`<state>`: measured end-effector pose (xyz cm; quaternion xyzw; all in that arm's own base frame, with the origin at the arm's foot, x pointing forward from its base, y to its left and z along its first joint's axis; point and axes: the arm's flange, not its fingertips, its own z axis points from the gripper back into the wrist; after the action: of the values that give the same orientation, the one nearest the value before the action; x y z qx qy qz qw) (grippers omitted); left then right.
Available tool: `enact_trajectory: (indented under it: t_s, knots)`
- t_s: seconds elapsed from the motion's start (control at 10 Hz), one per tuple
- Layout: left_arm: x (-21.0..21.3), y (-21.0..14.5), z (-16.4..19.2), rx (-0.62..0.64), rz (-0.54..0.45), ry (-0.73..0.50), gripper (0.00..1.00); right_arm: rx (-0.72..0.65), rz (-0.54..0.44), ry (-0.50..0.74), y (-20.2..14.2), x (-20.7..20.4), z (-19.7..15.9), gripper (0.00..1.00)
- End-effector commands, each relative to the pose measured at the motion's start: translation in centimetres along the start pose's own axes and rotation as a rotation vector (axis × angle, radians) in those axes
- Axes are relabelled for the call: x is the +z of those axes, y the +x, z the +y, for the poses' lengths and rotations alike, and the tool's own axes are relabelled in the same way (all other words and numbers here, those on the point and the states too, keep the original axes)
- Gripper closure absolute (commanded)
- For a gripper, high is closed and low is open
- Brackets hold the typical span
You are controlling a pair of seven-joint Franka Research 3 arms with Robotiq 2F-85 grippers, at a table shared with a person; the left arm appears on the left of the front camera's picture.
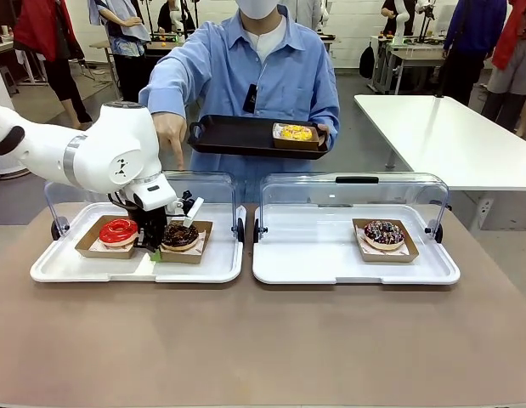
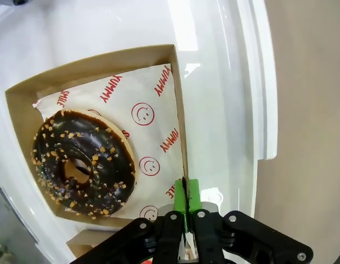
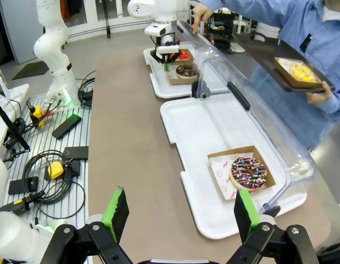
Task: Provide the desired donut to the person.
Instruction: Pick up and lift the Paper togo box containing the Donut pointed at by the person.
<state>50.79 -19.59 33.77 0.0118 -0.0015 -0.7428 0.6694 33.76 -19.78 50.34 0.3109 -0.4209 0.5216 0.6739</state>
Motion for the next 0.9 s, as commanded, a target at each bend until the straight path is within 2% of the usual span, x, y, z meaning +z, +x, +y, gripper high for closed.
enact_trajectory:
  t_s: [0.0,0.3,0.6,0.8]
  knots:
    - [2.1,-0.3,-2.8,0.012,0.04,0.029,1.0,0.006,-0.001,0.01,-0.1,0.2,0.1,0.0]
    - [8.9,-0.9,-8.4,0.047,0.06,-0.019,1.0,0.006,-0.001,0.01,-0.1,0.2,0.1,0.0]
    - [15.7,-0.9,-14.4,-0.007,0.042,0.012,1.0,0.006,-0.001,0.01,-0.1,0.2,0.1,0.0]
    - [19.8,-0.7,-16.2,0.009,0.008,0.014,1.0,0.006,-0.001,0.01,-0.1,0.2,0.1,0.0]
